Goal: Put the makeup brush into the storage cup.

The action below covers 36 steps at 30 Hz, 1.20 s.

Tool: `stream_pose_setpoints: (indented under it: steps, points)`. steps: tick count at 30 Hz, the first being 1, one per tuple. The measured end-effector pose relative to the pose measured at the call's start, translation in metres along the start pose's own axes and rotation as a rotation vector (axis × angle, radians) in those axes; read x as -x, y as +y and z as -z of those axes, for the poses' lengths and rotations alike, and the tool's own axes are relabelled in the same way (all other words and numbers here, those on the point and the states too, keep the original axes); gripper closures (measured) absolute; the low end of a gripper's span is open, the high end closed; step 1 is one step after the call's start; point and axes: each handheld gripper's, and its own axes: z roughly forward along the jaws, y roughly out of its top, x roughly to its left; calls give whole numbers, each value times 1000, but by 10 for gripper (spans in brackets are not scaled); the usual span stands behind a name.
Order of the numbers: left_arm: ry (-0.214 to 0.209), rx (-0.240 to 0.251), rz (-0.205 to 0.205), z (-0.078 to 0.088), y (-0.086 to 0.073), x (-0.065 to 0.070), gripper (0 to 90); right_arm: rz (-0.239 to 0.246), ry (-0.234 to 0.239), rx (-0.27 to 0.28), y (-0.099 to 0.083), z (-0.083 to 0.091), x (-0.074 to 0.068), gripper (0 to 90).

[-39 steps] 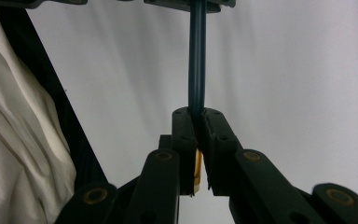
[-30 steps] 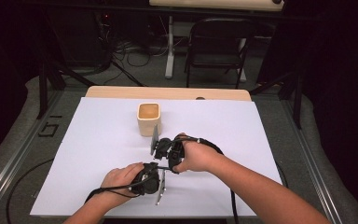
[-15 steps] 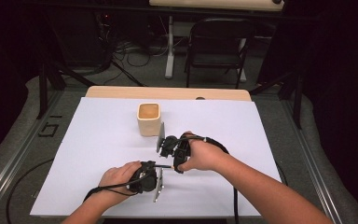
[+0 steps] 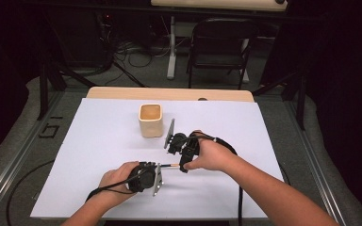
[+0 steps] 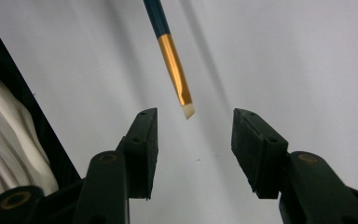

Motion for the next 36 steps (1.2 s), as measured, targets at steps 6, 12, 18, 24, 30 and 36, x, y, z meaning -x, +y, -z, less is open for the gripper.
stream_pose_setpoints:
  steps: [6, 12, 18, 24, 30, 36]
  points:
    - [-51, 14, 129, -2, -6, -9, 845, -37, -10, 55, -7, 6, 4, 492]
    - [-90, 30, 220, -2, -13, -16, 845, -50, -16, 85, -12, 7, 8, 482]
    - [-129, 76, 309, -1, -18, -22, 845, -71, -25, 90, -15, 7, 11, 481]
    - [-194, 137, 428, 0, -26, -32, 845, -80, -35, 125, -18, 8, 11, 482]
    - [-269, 224, 562, 0, -35, -39, 846, -84, -47, 169, -20, 7, 10, 482]
    - [-340, 292, 683, -2, -46, -47, 846, -82, -50, 203, -23, 6, 9, 484]
